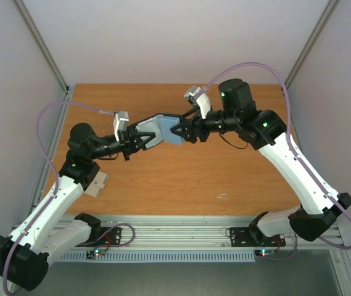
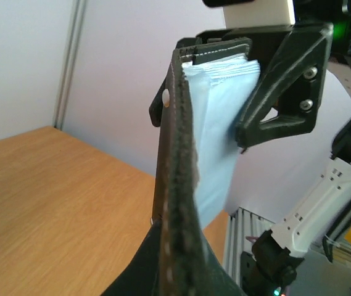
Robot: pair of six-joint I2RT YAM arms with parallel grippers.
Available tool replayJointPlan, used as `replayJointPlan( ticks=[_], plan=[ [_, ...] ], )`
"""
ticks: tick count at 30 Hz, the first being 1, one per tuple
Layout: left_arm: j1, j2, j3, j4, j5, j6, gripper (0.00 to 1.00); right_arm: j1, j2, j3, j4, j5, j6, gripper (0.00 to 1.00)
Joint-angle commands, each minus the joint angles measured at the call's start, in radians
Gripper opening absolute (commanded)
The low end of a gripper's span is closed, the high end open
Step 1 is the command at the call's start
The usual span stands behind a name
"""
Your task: Take the credit cards out of the card holder
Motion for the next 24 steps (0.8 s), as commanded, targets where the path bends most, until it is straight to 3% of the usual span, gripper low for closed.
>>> replayJointPlan(
  ticks=[1,9,17,24],
  plan=[
    [0.000,-0.025,0.024,0.059,-0.111,-0.066,0.00,-0.075,-0.055,-0.047,0.046,-0.007,0.022,0.69],
    [-0.002,-0.024,0.020,0.075,-0.087,-0.071,0.00,-0.076,-0.047,-0.062,0.019,-0.027,0.003,0.77],
    [-0.002,-0.030,0.019,0.087,-0.042,-0.049,0.00,-0.080,-0.066,-0.071,-0.020,0.060,-0.070,0.75],
    [-0.002,-0.041,0.024,0.078,0.016,0.010,0.00,-0.140,-0.072,-0.139,0.031,0.006,-0.085,0.70]
  ],
)
